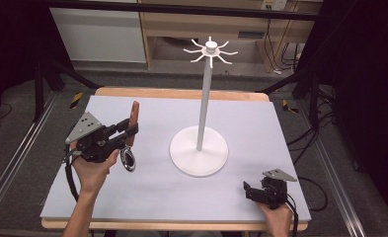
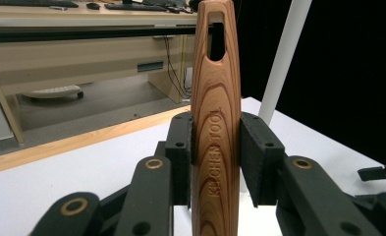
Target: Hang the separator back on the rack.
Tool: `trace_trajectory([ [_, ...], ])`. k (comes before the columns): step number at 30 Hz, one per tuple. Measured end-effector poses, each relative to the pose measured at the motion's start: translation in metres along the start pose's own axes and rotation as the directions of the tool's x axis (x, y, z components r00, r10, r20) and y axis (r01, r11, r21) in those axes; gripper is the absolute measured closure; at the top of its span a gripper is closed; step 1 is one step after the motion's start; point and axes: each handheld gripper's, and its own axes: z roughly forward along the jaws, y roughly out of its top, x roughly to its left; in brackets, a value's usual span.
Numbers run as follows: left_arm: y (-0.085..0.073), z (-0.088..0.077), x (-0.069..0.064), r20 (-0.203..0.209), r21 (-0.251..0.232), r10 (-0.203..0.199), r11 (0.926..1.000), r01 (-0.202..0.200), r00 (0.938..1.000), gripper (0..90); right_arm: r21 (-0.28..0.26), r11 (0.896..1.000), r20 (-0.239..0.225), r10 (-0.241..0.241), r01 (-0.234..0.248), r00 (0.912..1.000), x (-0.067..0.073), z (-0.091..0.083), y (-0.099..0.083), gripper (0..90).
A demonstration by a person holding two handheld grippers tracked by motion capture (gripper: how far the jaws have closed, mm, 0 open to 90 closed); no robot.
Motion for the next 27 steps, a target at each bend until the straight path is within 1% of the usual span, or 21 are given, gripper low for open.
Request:
trace_trajectory([
  [3, 0.008, 0.001, -0.003, 0.004, -0.013, 0.002, 0.9999, -0.002, 1.0000, 67.6, -0.004, 1.000, 0.000, -0.008, 0.008, 1.0000, -0.001, 0.000, 0.000, 12.5],
  [8, 0.021, 0.002, -0.010, 0.013, -0.035, 0.017, 0.9993, -0.017, 0.9998, 67.5, -0.004, 1.000, 0.002, -0.012, 0.012, 0.9999, -0.001, 0.001, 0.000, 12.5],
  [11, 0.025, 0.003, -0.014, 0.020, -0.040, 0.032, 0.9987, -0.032, 0.9993, 67.6, -0.002, 1.000, 0.001, -0.008, 0.008, 1.0000, -0.001, 0.001, 0.000, 12.5],
  [12, 0.027, 0.003, -0.015, 0.020, -0.042, 0.037, 0.9985, -0.036, 0.9991, 67.5, 0.001, 1.000, 0.001, 0.001, -0.001, 1.0000, 0.000, 0.001, 0.000, 12.5],
  [13, 0.028, 0.004, -0.016, 0.019, -0.041, 0.041, 0.9983, -0.041, 0.9990, 67.5, 0.001, 1.000, 0.002, 0.001, -0.001, 1.0000, 0.000, 0.001, 0.000, 12.5],
  [14, 0.028, 0.004, -0.016, 0.019, -0.044, 0.043, 0.9982, -0.042, 0.9989, 67.6, 0.000, 1.000, 0.002, -0.011, 0.011, 0.9999, -0.001, 0.001, 0.000, 12.5],
  [16, 0.030, 0.004, -0.017, 0.029, -0.045, 0.040, 0.9982, -0.039, 0.9988, 67.5, 0.006, 1.000, 0.006, -0.004, 0.004, 1.0000, 0.000, 0.002, 0.001, 12.5],
  [17, 0.030, 0.005, -0.018, 0.032, -0.045, 0.040, 0.9982, -0.039, 0.9987, 67.5, 0.006, 1.000, 0.008, -0.015, 0.015, 0.9999, -0.001, 0.002, 0.001, 12.5],
  [18, 0.031, 0.006, -0.018, 0.036, -0.044, 0.039, 0.9983, -0.038, 0.9986, 67.5, 0.007, 1.000, 0.008, -0.014, 0.014, 0.9999, 0.000, 0.002, 0.001, 12.5],
  [21, 0.033, 0.008, -0.020, 0.039, -0.043, 0.042, 0.9983, -0.040, 0.9984, 67.5, 0.002, 1.000, 0.006, -0.020, 0.020, 0.9998, 0.000, 0.002, 0.001, 12.5],
  [27, 0.038, 0.012, -0.022, 0.051, -0.049, 0.031, 0.9984, -0.028, 0.9983, 67.5, 0.005, 1.000, 0.007, -0.019, 0.019, 0.9998, 0.000, 0.002, 0.000, 12.5],
])
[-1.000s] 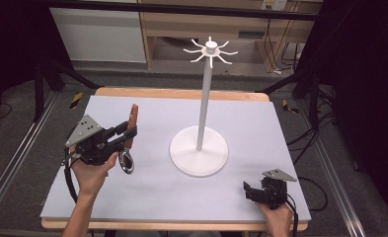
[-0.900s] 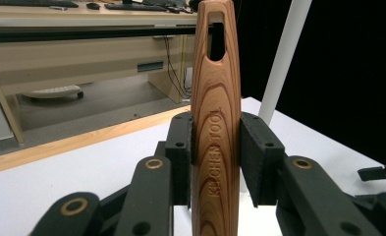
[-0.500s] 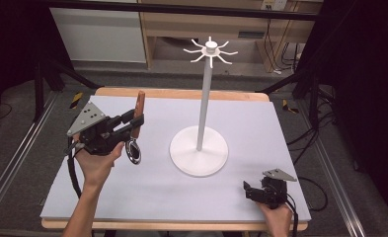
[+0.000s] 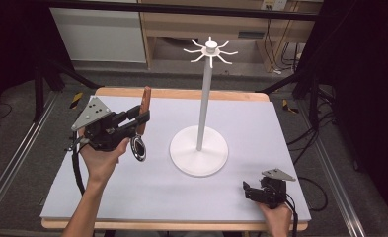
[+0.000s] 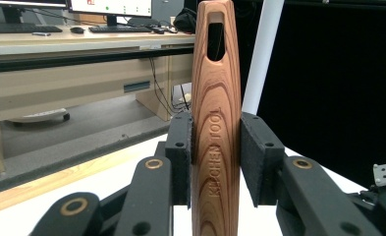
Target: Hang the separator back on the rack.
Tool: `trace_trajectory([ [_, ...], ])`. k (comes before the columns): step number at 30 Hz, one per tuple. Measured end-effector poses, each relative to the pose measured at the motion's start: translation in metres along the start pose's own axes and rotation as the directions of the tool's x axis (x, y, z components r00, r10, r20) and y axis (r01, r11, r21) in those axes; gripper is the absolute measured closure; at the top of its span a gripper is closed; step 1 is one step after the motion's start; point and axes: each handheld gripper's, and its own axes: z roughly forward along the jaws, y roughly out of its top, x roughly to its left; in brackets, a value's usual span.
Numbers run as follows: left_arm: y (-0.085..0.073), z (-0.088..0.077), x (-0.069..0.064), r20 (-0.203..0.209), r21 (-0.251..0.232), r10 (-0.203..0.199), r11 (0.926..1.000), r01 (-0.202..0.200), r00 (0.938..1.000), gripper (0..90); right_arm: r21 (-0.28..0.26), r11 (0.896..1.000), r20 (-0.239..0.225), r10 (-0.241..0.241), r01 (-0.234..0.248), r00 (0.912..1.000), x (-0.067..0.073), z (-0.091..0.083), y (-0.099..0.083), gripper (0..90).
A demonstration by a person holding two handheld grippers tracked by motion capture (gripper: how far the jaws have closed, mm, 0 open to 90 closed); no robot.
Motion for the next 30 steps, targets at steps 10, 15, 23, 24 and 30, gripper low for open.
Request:
trace_trajectory([
  [10, 0.015, 0.007, -0.009, 0.020, -0.022, 0.010, 0.9997, -0.010, 0.9997, 67.5, -0.002, 1.000, -0.006, 0.010, -0.010, 0.9999, 0.000, -0.001, 0.000, 12.5],
  [15, 0.021, 0.011, -0.015, 0.032, -0.024, 0.020, 0.9995, -0.019, 0.9993, 67.5, -0.004, 1.000, -0.006, 0.018, -0.018, 0.9998, 0.000, -0.002, 0.000, 12.5],
  [23, 0.026, 0.017, -0.022, 0.044, -0.037, 0.021, 0.9991, -0.019, 0.9988, 67.5, -0.009, 1.000, -0.004, 0.011, -0.011, 0.9999, 0.000, -0.002, 0.000, 12.5],
  [24, 0.027, 0.017, -0.023, 0.047, -0.039, 0.019, 0.9991, -0.017, 0.9987, 67.5, -0.006, 1.000, -0.005, 0.013, -0.013, 0.9999, 0.000, -0.002, 0.000, 12.5],
  [30, 0.033, 0.019, -0.026, 0.054, -0.047, 0.025, 0.9986, -0.022, 0.9982, 67.5, -0.007, 1.000, -0.003, 0.018, -0.018, 0.9998, 0.000, -0.002, 0.000, 12.5],
])
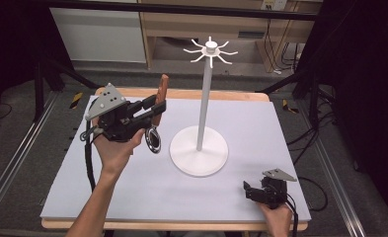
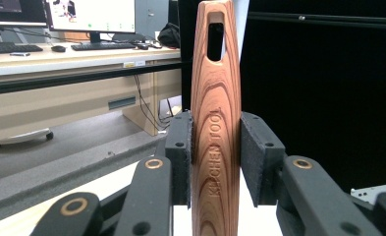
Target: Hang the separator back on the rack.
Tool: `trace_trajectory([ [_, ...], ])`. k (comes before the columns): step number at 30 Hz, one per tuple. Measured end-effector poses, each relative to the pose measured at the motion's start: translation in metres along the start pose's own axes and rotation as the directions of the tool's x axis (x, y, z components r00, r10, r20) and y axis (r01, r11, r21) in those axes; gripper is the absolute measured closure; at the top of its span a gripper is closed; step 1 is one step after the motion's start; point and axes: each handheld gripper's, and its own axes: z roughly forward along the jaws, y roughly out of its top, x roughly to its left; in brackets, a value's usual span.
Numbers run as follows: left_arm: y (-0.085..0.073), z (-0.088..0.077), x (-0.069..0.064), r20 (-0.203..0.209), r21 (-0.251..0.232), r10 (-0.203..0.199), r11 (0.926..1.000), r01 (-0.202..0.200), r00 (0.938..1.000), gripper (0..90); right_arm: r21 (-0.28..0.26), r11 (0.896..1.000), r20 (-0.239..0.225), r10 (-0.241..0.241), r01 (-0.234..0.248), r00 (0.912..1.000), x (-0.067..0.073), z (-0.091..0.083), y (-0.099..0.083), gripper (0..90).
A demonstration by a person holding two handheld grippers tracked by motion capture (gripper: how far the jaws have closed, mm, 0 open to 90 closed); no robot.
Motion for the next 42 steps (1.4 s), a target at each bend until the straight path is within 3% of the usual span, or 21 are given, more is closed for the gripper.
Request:
trace_trajectory([
  [14, 0.016, 0.008, -0.007, 0.008, -0.027, 0.016, 0.9995, -0.016, 0.9998, 67.5, -0.004, 1.000, 0.000, -0.008, 0.008, 1.0000, -0.002, 0.000, 0.000, 12.6],
  [42, 0.040, 0.018, -0.017, 0.011, -0.019, 0.050, 0.9986, -0.050, 0.9987, 67.5, -0.005, 1.000, -0.001, -0.008, 0.008, 1.0000, -0.002, 0.000, 0.000, 12.6],
])
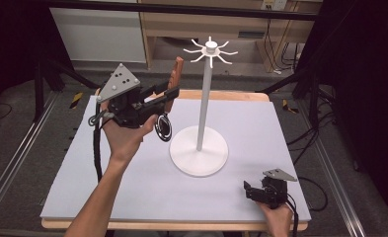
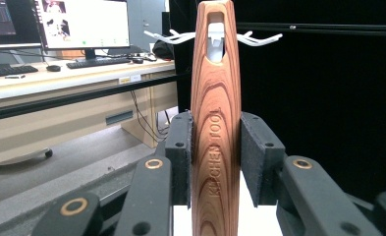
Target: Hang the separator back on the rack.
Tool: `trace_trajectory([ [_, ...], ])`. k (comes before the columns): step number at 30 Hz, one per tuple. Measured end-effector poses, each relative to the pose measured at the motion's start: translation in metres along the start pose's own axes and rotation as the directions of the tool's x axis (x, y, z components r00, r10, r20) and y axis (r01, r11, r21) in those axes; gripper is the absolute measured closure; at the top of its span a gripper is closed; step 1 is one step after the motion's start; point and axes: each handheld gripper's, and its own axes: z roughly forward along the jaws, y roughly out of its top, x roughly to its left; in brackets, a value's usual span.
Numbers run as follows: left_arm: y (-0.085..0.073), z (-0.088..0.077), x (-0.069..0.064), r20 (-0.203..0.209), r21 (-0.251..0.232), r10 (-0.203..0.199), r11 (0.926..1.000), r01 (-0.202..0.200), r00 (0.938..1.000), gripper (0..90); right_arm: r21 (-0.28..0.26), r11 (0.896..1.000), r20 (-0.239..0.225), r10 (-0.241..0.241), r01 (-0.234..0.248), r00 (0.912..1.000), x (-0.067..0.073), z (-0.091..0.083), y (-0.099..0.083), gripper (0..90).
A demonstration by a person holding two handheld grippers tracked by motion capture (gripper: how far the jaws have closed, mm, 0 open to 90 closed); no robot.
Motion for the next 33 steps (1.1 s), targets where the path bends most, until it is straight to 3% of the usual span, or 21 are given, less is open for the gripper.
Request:
trace_trajectory([
  [33, 0.007, 0.026, -0.004, -0.012, 0.033, 0.012, 0.9994, -0.012, 0.9998, 67.5, 0.006, 1.000, 0.002, 0.019, -0.019, 0.9998, 0.000, 0.000, 0.000, 12.6],
])
